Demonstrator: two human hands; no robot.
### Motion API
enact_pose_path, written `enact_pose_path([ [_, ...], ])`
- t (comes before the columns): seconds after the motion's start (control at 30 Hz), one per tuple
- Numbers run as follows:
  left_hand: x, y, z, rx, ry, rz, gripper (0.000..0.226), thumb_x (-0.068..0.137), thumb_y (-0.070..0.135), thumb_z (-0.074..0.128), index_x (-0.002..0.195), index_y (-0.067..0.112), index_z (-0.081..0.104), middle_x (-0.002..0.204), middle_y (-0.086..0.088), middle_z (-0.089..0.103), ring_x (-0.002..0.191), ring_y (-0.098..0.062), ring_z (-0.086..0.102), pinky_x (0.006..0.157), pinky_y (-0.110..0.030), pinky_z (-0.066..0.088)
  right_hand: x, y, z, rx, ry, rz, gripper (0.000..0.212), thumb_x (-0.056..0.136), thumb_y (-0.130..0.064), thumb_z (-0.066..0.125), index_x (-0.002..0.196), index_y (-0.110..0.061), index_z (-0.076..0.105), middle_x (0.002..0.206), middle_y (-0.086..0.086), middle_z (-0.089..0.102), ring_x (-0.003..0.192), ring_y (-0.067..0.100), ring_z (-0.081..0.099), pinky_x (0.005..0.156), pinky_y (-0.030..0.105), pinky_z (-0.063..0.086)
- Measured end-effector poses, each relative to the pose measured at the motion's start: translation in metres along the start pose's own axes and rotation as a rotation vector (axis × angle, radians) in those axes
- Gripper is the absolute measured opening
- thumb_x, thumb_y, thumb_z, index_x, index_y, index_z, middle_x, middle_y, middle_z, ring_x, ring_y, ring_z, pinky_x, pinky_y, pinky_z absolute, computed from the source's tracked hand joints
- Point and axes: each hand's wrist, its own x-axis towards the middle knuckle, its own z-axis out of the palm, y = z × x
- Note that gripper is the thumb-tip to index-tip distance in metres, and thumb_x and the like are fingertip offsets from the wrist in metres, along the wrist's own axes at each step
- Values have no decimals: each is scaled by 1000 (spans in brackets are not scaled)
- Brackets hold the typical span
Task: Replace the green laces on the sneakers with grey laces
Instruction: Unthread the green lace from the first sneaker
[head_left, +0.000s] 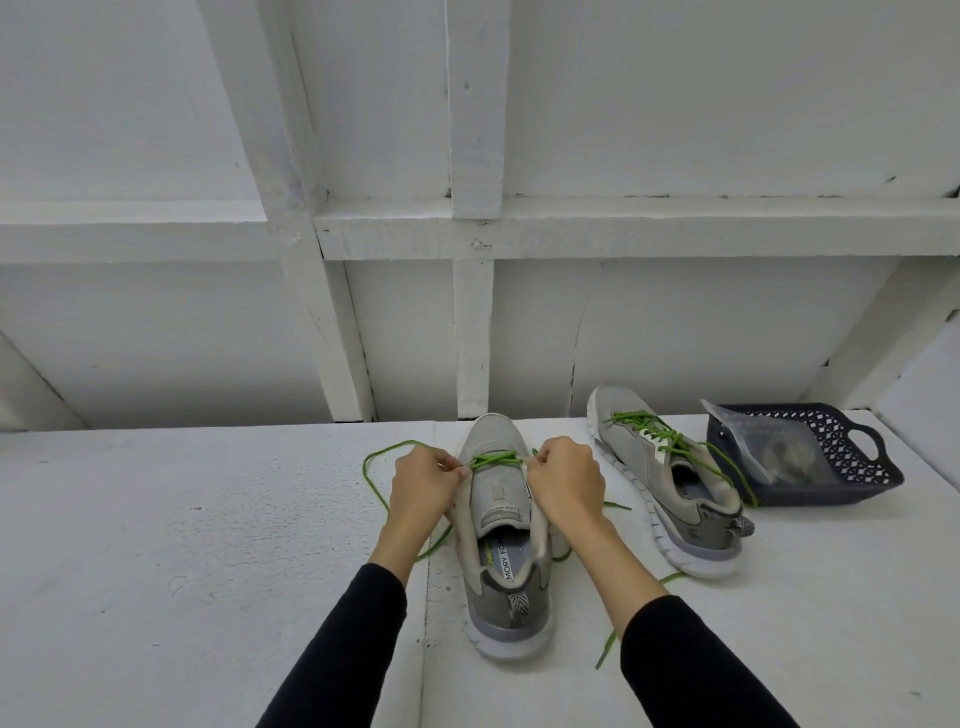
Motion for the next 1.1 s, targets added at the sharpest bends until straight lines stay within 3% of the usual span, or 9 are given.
enact_pose_path([
  [0.1, -1, -3, 1, -95, -25, -6, 9, 86, 22, 73, 90, 15, 75, 84, 2, 69, 72, -2, 58, 55, -10, 38, 0, 1, -3, -53, -21, -88, 21, 95, -30, 55, 97, -14, 69, 98, 7, 68, 91, 29, 62, 71, 31, 46],
  [0.17, -3, -5, 1, -180, -37, -23, 9, 87, 21, 72, 92, 14, 76, 84, 3, 68, 80, -7, 59, 64, -15, 41, 1, 1, -6, -97, -23, -210, 20, 97, -27, 53, 102, -15, 67, 102, 5, 66, 96, 25, 58, 70, 29, 41],
  [0.27, -6, -5, 6, -315, -29, -81, 8, 87, 20, 71, 79, 20, 73, 81, 4, 68, 84, -13, 61, 72, -25, 47, 2, -8, -4, -111, -3, -488, 20, 98, -15, 49, 110, -12, 64, 108, 4, 60, 104, 22, 50, 77, 30, 40],
  [0.37, -10, -7, 11, -411, 12, -125, 16, 86, 18, 72, 71, 25, 72, 77, 5, 69, 83, -16, 64, 78, -31, 53, 5, -21, 7, -105, -102, -640, 21, 94, -7, 49, 108, -13, 64, 108, 4, 60, 105, 22, 51, 80, 32, 44],
  [0.57, -13, -11, 14, -490, 32, -177, 15, 84, 18, 74, 72, 25, 72, 76, 6, 70, 81, -14, 66, 86, -38, 56, 14, -27, 14, -159, -262, -529, 21, 93, -7, 49, 105, -15, 64, 104, 12, 63, 93, 32, 58, 77, 36, 49],
  [0.73, -14, -16, 17, -556, 33, -195, 11, 84, 18, 75, 75, 23, 74, 82, -1, 74, 90, -21, 69, 89, -41, 56, 16, -28, 20, -292, -290, -580, 13, 92, -6, 53, 102, -7, 62, 106, 12, 56, 92, 33, 57, 77, 38, 50],
  [0.87, -15, -16, 20, -561, 49, -201, 8, 85, 19, 74, 78, 22, 74, 82, 2, 73, 89, -18, 68, 87, -36, 56, 18, -31, 21, -299, -282, -566, 10, 91, -2, 54, 97, -4, 62, 106, 13, 51, 96, 32, 54, 75, 36, 46],
  [0.97, -16, -15, 21, -550, 83, -191, 8, 85, 19, 74, 77, 21, 73, 77, 5, 70, 82, -14, 66, 78, -28, 53, 20, -30, 16, -108, -236, -461, 10, 91, -6, 56, 85, -10, 63, 101, 7, 53, 99, 24, 50, 83, 34, 43],
  [1.1, -15, -15, 24, -507, 122, -192, 6, 85, 20, 74, 80, 17, 74, 76, 3, 70, 77, -13, 62, 75, -25, 49, 24, -15, -4, 426, -137, -83, 12, 89, -3, 58, 82, -10, 66, 79, -5, 55, 77, 11, 52, 64, 12, 38],
])
